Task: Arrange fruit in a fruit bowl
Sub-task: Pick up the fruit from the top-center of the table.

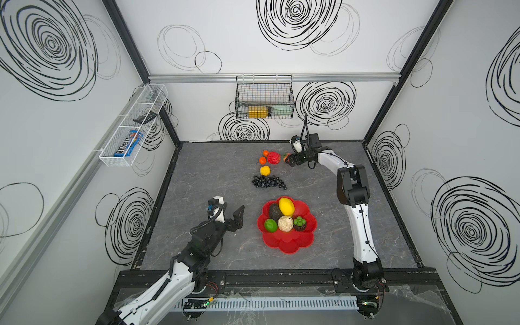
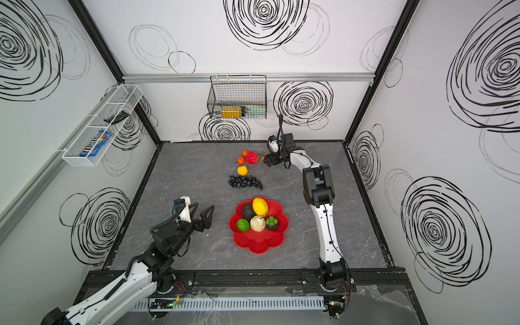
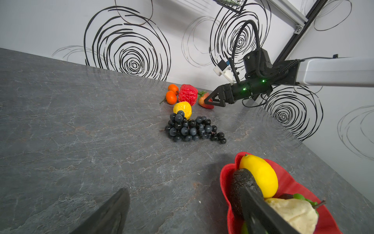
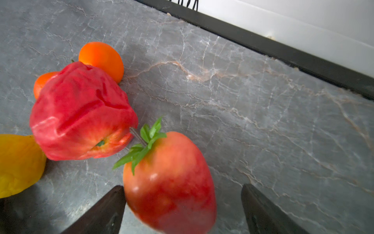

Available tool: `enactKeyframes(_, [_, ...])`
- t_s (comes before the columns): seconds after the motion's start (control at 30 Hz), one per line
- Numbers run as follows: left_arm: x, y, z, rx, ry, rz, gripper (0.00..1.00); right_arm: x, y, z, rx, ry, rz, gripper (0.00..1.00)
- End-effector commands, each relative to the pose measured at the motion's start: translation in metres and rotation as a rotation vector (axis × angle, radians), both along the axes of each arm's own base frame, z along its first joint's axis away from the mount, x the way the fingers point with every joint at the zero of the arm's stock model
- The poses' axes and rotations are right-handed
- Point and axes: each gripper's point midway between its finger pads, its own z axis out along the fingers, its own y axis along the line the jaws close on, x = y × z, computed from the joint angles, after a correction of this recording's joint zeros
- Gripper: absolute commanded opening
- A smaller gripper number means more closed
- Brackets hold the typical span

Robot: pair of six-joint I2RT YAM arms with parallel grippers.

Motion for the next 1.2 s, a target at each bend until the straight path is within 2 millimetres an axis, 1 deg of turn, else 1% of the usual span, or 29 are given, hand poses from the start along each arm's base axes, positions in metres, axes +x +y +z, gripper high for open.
enactKeyframes(0.0, [0.002,0.000,0.015,-0.022,-0.056,-0.001,0.90,-0.001,0.004,0.000,-0.005,0.013,0.015,0.91])
enactKeyframes(0.13, [0.002,0.001,0.015,-0.022,-0.058,0.001,0.90,0.005,0.008,0.006,0.028,-0.003,0.008,0.91])
enactKeyframes(0.3, [0.001,0.001,0.015,-0.023,-0.060,0.001,0.90,0.010,0.014,0.004,0.055,0.002,0.018,0.91])
enactKeyframes(0.43, [0.002,0.001,0.015,-0.025,-0.058,0.002,0.90,0.013,0.017,0.001,0.062,0.012,0.022,0.87])
enactKeyframes(0.57, [0.002,0.000,0.014,-0.022,-0.055,-0.002,0.90,0.011,0.021,-0.001,0.063,0.017,0.030,0.84])
enactKeyframes(0.73, [0.002,-0.001,0.014,-0.023,-0.054,-0.007,0.90,0.009,0.022,0.001,0.067,0.024,0.025,0.76])
enactKeyframes(0.9, [0.002,-0.001,0.013,-0.023,-0.052,-0.006,0.91,0.002,0.021,0.013,0.095,0.012,0.031,0.67])
enactKeyframes(1.07, [0.003,-0.003,0.012,-0.023,-0.046,-0.017,0.91,-0.008,0.011,0.030,0.125,0.000,0.003,0.64])
enactKeyframes(1.17, [0.003,-0.006,0.011,-0.024,-0.040,-0.030,0.91,-0.020,0.005,0.042,0.116,-0.017,-0.015,0.64])
